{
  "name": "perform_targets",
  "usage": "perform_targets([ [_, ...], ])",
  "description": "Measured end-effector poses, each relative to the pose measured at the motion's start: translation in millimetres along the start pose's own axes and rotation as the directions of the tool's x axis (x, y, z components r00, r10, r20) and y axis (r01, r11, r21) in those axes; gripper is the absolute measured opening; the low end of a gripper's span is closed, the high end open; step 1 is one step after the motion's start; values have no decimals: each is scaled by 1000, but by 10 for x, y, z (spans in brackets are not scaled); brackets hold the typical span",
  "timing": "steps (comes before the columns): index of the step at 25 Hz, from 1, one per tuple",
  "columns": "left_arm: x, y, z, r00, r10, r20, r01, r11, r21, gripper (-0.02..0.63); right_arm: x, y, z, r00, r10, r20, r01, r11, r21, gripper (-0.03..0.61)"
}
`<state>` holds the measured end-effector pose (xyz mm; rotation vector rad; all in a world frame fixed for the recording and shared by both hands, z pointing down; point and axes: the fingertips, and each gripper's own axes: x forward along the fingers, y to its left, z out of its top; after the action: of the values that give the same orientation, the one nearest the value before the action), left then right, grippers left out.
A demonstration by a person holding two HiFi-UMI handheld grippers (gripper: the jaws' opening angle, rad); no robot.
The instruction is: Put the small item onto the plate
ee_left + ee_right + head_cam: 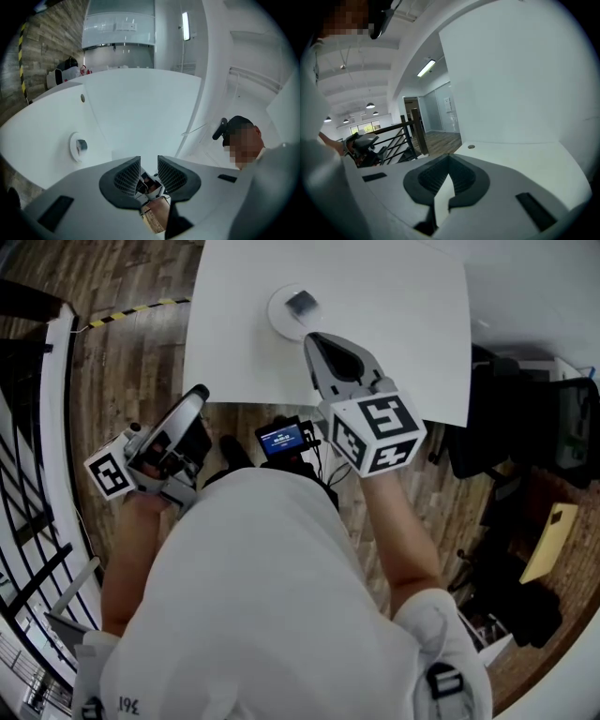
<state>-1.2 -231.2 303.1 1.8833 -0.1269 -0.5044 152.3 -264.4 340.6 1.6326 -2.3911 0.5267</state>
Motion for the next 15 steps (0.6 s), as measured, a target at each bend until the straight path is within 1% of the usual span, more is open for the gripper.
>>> perform_targets([
  [2, -37, -105, 43, 1000, -21, 6, 21, 1000, 14, 117, -116, 98, 76, 999, 18, 27, -19, 999, 37, 2],
  [6, -128, -297, 85, 999, -51, 8, 50, 998, 45, 117, -330, 239, 236, 995, 48, 91, -61, 987, 147, 2],
  [12, -248, -414, 75, 998, -64, 1, 64, 996, 60, 117, -540, 334, 373, 990, 47, 130, -70, 981, 180, 2],
  [15, -201, -446, 56, 996, -82, -17, 83, 994, 69, 117, -554, 299, 391, 988, 45, 148, -78, 972, 222, 2],
])
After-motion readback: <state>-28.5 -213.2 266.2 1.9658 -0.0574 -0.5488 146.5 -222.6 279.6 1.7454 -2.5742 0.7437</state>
